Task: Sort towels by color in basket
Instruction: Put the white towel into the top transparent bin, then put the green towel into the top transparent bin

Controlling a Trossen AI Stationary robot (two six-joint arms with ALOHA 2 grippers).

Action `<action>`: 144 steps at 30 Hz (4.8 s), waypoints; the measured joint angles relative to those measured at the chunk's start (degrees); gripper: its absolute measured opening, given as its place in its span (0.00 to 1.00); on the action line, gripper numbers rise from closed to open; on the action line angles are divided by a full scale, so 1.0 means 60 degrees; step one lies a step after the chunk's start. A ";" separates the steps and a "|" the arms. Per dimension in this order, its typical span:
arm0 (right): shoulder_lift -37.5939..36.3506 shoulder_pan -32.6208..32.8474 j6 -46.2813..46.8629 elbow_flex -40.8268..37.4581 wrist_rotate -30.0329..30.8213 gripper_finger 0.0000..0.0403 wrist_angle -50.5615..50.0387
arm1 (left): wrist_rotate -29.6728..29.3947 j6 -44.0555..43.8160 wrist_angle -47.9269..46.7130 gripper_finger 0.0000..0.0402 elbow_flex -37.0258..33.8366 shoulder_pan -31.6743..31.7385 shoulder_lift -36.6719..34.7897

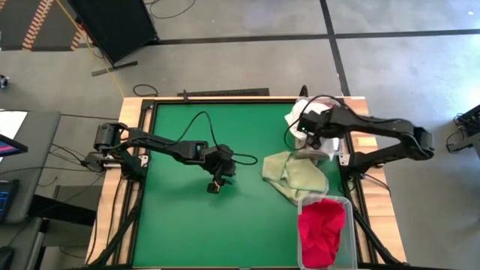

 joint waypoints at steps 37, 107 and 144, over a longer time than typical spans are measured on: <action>0.1456 -0.2281 -0.1959 -0.1947 -0.3450 0.10 0.3009 | 0.0000 -0.0034 0.0209 0.44 0.0000 0.0001 0.0000; 0.1443 0.5740 0.0582 0.4592 -0.3334 0.36 -0.0049 | 0.0012 0.1466 0.4169 0.44 0.0083 -0.0663 0.0617; 0.1443 0.6803 0.0571 0.4589 -0.3258 0.36 0.1531 | -0.0727 0.1933 0.0536 0.03 0.3964 -0.0217 0.5044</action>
